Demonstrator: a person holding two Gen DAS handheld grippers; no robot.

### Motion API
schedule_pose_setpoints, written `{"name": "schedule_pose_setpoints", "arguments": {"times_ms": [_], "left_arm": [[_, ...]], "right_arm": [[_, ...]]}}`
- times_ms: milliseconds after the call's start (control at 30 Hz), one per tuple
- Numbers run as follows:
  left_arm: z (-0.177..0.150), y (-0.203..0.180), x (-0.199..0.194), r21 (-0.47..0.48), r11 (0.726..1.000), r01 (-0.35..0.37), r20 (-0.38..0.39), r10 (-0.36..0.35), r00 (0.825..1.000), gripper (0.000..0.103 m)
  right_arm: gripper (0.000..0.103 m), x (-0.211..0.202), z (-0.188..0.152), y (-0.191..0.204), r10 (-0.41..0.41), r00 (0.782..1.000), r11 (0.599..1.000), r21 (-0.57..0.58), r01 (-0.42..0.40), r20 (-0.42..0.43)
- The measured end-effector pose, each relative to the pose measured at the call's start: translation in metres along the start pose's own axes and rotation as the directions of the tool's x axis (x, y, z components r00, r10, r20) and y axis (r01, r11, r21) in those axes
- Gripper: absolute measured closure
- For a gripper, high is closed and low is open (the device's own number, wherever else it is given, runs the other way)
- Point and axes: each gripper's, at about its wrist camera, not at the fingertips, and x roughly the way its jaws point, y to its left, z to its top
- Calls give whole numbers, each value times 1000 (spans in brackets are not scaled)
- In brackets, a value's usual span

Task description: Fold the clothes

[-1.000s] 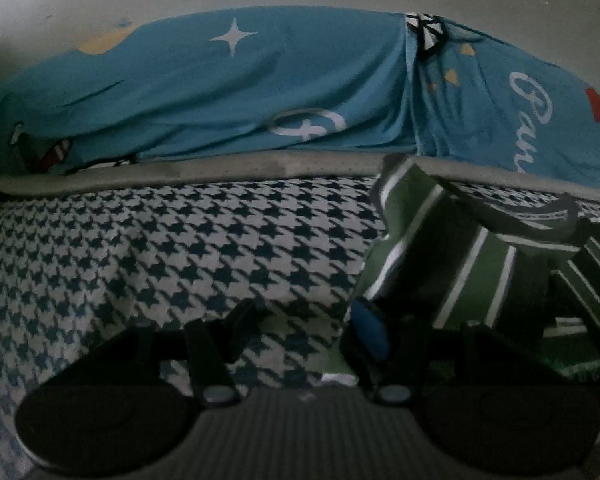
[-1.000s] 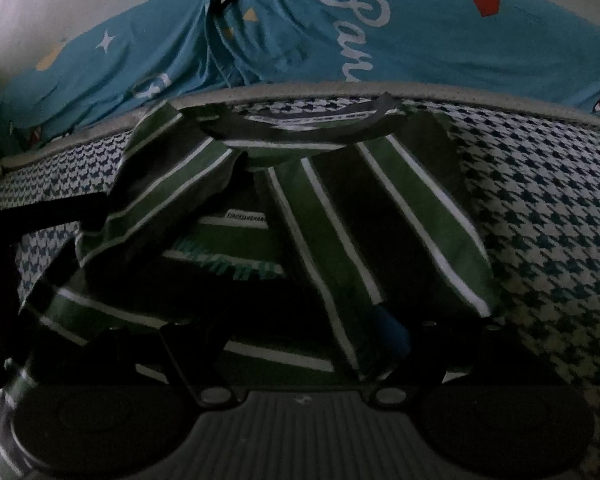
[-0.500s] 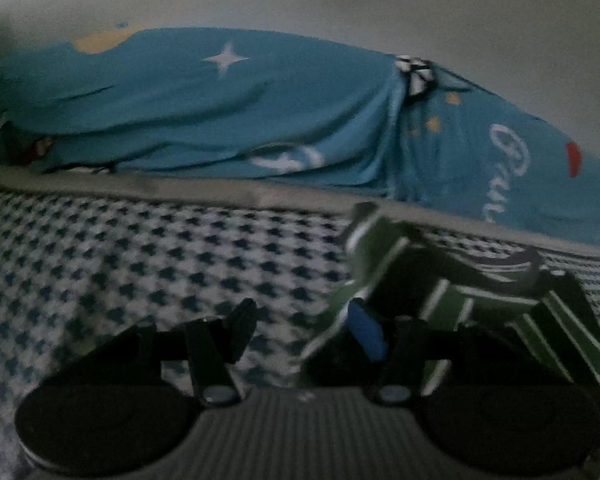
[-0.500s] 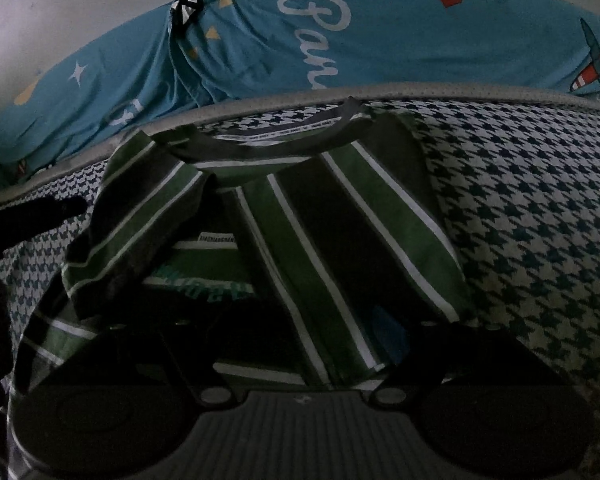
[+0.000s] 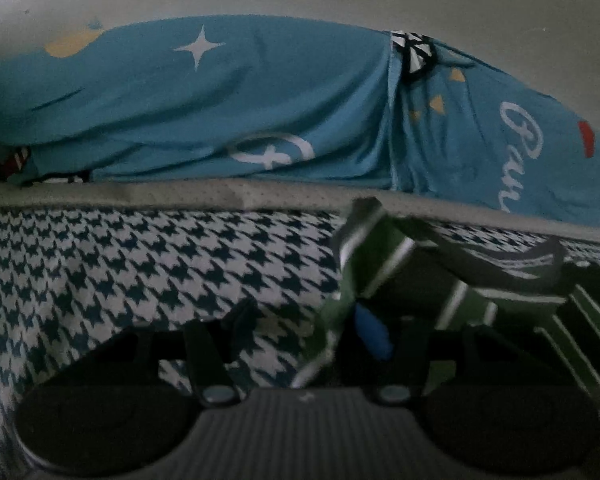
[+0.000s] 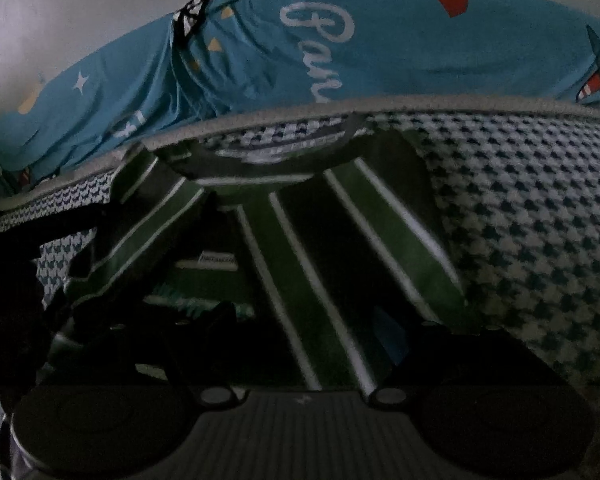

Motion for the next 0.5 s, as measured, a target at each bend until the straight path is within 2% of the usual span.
{"name": "schedule_pose_setpoints", "arguments": {"times_ms": [233, 300, 400, 500], "left_arm": [[8, 11, 7, -68, 997, -41, -2, 41, 999, 40], [11, 16, 3, -110, 993, -42, -3, 42, 999, 41], [17, 17, -9, -101, 994, -30, 18, 32, 999, 40], [19, 17, -20, -108, 994, -18, 4, 19, 1000, 40]], "right_arm": [[26, -11, 16, -24, -48, 996, 998, 36, 46, 73], [26, -12, 21, -33, -58, 995, 997, 56, 54, 81], [27, -12, 25, -48, -56, 995, 993, 104, 48, 82], [31, -13, 27, -59, -56, 995, 989, 138, 45, 82]]}}
